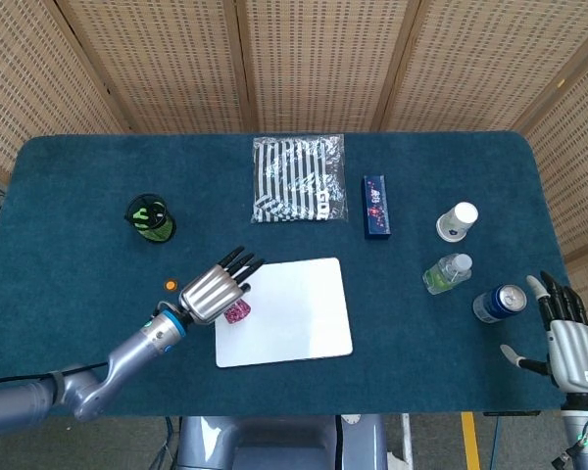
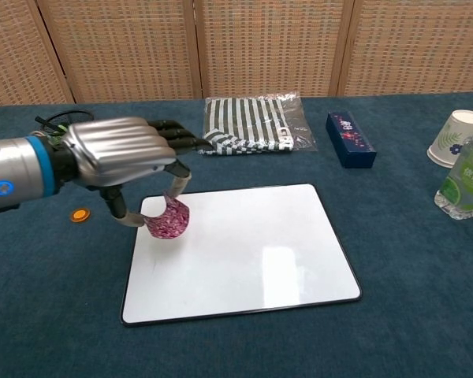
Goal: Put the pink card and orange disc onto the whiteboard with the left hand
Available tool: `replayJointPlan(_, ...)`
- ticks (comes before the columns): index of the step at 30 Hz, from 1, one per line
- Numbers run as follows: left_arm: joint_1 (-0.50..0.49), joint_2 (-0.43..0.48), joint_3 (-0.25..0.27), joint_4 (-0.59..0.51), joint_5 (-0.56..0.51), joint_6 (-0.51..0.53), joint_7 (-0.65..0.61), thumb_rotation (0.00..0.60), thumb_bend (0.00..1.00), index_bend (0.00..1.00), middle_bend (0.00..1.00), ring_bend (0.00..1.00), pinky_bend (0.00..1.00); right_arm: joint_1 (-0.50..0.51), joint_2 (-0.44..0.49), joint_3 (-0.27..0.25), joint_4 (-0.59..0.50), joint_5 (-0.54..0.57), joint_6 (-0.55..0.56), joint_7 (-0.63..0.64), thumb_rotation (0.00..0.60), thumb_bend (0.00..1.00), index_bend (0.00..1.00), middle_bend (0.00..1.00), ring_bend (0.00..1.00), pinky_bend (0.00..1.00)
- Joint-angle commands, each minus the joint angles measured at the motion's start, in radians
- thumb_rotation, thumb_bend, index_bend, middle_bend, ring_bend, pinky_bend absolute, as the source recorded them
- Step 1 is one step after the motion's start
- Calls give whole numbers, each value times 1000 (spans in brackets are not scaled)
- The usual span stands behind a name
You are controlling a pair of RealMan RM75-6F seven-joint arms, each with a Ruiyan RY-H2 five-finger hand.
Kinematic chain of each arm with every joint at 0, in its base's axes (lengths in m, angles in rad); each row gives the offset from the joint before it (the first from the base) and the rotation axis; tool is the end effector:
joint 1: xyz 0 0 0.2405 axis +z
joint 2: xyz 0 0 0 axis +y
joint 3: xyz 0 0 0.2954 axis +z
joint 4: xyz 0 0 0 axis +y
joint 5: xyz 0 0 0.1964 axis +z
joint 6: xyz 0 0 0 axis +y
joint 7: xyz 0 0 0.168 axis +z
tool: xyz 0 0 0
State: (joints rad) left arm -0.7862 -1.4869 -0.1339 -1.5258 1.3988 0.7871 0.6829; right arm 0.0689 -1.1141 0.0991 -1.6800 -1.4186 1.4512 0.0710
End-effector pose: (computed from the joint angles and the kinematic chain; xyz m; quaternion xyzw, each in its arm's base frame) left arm -0.1379 0.3618 -0.0261 -0.8846 -0.1005 -0.2744 0.3634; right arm -0.3413 -0.2096 0.1915 0.5374 -0.4448 0.4168 0.5829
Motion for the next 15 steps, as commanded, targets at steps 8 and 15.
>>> replayJointPlan(8,-87,-141,-37,70,-166,-31,150,600,124,2,0,0,0,-1,6,2,5,6,-7,28,600,0,0,0,0,0)
replayJointPlan(15,-88,-99,-25,17,-193,-3,156,600,107,0,0,0,0,-1,8,2,3,8,-8,33,600,0,0,0,0,0)
